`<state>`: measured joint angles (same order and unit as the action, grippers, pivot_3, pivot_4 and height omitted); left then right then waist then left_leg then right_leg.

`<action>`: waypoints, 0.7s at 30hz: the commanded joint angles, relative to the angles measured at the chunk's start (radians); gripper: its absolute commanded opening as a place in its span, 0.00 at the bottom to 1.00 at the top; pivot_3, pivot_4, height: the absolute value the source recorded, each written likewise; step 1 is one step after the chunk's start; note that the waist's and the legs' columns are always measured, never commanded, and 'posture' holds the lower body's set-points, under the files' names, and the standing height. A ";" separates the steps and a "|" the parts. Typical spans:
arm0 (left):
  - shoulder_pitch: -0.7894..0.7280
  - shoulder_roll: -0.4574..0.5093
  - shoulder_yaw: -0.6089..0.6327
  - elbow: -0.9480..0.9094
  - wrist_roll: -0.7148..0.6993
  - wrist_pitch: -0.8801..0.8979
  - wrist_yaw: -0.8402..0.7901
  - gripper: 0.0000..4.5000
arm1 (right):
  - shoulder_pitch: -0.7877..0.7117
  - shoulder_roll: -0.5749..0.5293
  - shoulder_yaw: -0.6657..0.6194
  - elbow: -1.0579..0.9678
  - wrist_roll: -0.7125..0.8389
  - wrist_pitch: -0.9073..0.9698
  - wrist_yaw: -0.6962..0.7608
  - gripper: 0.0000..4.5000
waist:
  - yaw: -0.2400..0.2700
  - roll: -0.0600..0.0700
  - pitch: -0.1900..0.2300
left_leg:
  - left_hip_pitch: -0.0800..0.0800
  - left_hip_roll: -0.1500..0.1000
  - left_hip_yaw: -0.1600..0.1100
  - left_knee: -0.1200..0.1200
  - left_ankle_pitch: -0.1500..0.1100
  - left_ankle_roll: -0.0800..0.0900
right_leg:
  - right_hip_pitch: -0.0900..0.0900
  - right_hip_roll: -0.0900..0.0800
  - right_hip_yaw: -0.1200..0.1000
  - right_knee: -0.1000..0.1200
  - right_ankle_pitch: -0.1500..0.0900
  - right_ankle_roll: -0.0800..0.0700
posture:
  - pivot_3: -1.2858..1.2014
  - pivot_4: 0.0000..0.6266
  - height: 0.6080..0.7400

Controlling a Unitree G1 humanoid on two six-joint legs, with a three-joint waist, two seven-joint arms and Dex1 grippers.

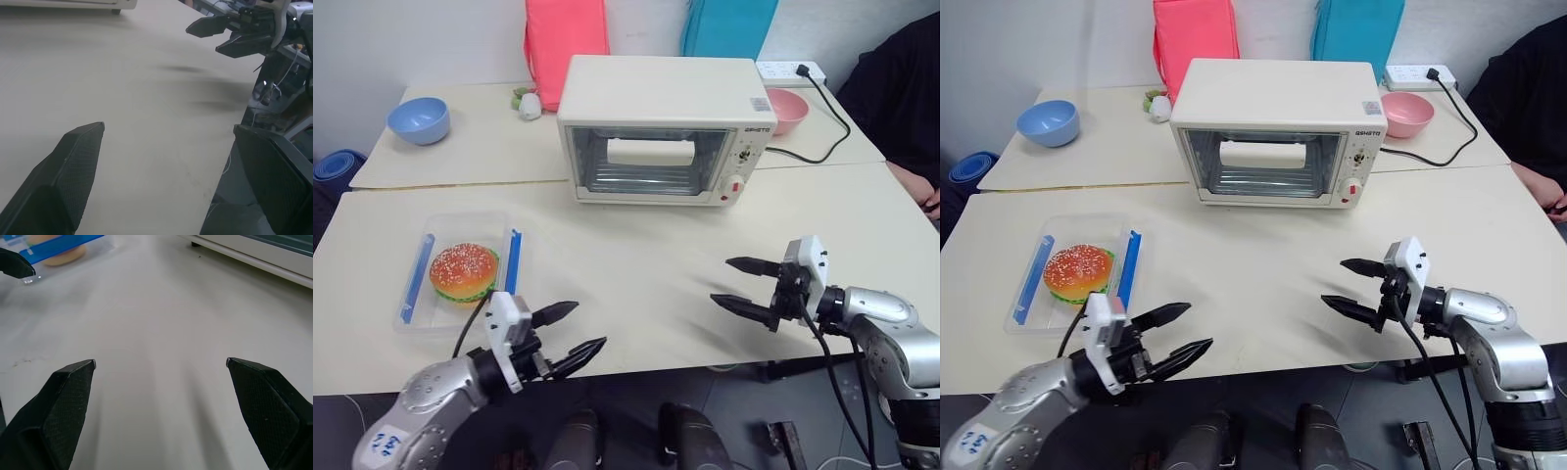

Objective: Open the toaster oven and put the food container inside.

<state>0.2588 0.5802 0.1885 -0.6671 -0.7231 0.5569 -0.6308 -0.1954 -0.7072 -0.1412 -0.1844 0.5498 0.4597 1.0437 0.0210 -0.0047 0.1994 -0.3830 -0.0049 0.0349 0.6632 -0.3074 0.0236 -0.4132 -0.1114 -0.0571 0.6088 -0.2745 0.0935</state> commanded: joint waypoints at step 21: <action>-0.455 0.482 0.382 0.232 -0.509 0.194 -0.139 1.00 | -0.663 0.194 0.148 0.521 -0.185 -0.103 -0.111 0.99 | -0.029 -0.001 0.001 | -0.008 -0.001 0.004 -0.001 0.002 -0.006 | -0.009 0.003 -0.004 0.004 0.002 -0.003 | 0.52 0.24 1.00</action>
<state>-0.1809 1.0466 0.5684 -0.4482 -1.2565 0.7638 -0.7435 -0.8217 -0.5168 0.0073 0.3292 0.3750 0.3979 0.9179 -0.0079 -0.0053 0.2005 -0.3916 -0.0056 0.0407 0.6623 -0.3059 0.0177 -0.4238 -0.1072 -0.0618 0.6131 -0.2727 0.0904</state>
